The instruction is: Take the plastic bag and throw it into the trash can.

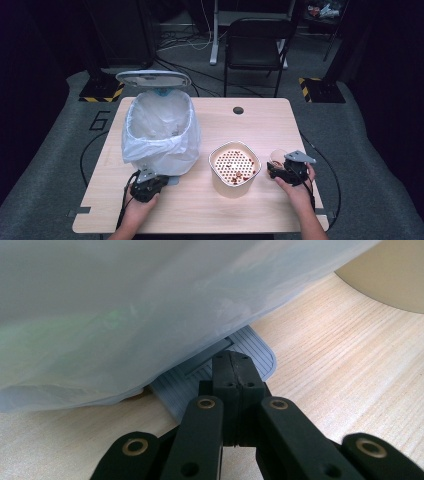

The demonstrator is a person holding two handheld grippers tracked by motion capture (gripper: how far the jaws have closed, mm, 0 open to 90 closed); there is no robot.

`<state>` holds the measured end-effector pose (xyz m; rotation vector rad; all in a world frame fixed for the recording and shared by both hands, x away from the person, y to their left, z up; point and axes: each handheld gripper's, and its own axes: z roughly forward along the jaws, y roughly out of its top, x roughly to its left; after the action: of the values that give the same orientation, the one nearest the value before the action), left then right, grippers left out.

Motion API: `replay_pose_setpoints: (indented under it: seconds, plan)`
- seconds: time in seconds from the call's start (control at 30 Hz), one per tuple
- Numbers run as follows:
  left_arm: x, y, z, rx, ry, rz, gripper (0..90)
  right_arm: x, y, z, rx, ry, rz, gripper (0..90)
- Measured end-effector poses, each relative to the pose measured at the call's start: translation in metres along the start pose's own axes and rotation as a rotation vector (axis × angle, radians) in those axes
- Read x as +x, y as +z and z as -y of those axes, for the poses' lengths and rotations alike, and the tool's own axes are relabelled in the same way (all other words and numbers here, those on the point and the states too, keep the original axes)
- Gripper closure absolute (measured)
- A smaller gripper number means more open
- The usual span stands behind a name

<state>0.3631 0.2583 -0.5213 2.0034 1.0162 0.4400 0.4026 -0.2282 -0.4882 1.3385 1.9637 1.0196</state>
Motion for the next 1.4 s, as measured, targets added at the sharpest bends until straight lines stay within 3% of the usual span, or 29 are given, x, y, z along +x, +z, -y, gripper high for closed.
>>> replay_pose_setpoints:
  seconds: [0.13,0.5,1.03,1.4]
  plan:
    - [0.0,0.0,0.0,0.001,0.0,0.0,90.0,-0.003,0.004,0.003,-0.02,0.013,-0.028,26.1]
    - [0.0,0.0,0.0,0.001,-0.001,0.001,90.0,-0.002,0.001,-0.002,-0.041,0.004,-0.033,35.1]
    - [0.0,0.0,0.0,0.0,-0.006,0.001,90.0,-0.001,-0.026,-0.02,-0.059,-0.046,-0.064,39.7]
    - [0.0,0.0,0.0,0.001,-0.005,0.001,90.0,-0.005,-0.046,-0.032,-0.071,-0.048,-0.072,40.8]
